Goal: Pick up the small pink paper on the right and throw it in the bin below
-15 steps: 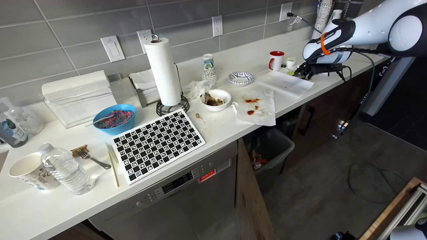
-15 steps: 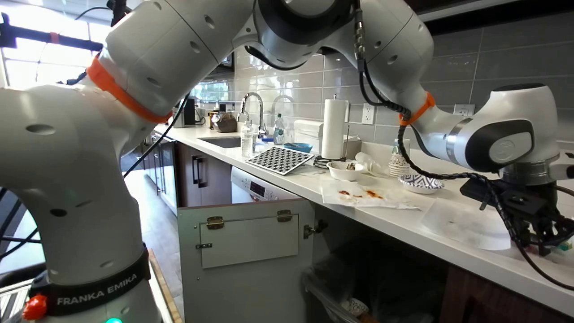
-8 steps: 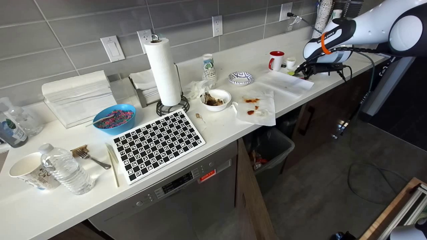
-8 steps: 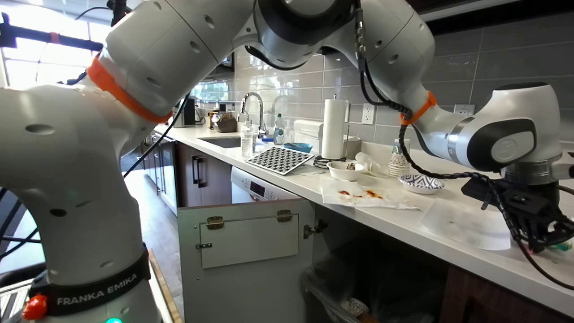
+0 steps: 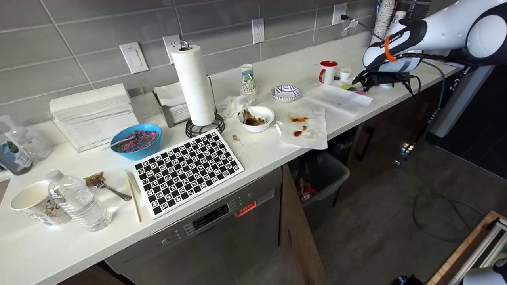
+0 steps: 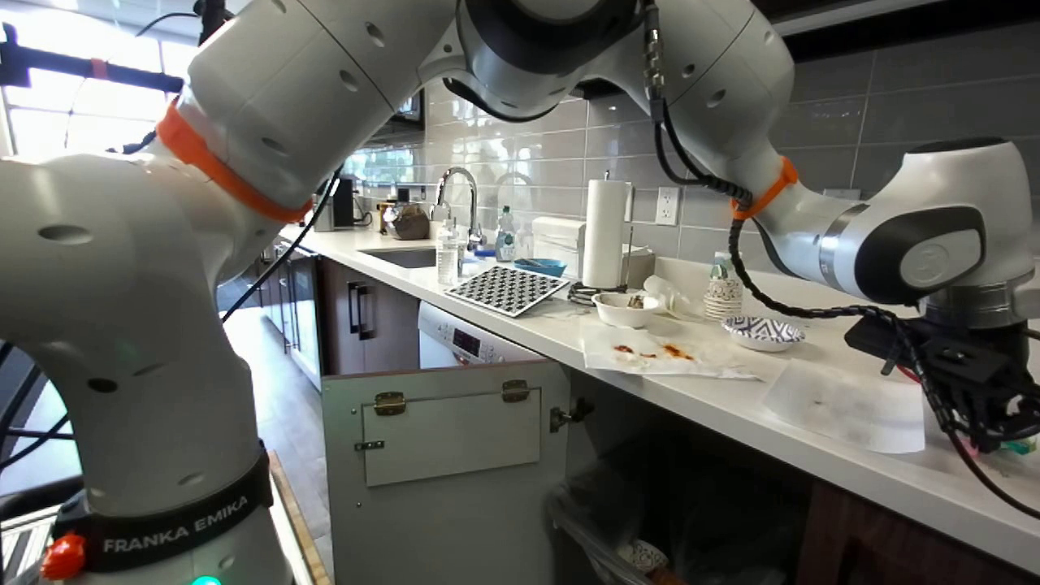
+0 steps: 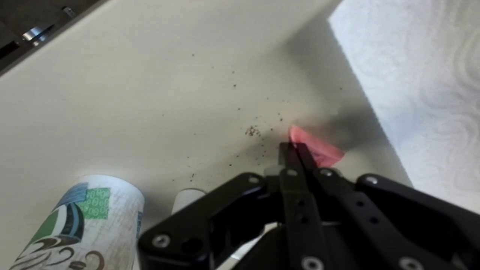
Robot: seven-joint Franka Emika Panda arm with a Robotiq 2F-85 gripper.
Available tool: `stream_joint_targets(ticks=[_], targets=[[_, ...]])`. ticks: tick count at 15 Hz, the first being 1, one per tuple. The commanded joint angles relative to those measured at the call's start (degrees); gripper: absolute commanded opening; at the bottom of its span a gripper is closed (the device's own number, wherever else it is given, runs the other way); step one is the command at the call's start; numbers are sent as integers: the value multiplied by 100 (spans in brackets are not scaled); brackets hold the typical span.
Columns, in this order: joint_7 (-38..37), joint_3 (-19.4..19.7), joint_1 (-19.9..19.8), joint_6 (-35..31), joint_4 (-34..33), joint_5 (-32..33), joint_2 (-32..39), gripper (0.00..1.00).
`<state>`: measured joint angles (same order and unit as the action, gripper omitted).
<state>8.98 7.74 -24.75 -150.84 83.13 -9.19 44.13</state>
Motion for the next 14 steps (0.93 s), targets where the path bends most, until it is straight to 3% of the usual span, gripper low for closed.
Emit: stream_joint_targets(ticks=[1, 7, 14], targets=[[124, -223, -191, 93, 214, -115, -352, 1], [434, -444, -373, -6, 663, -280, -1038, 1], [1607, -734, -629, -230, 2037, -800, -2240, 1]])
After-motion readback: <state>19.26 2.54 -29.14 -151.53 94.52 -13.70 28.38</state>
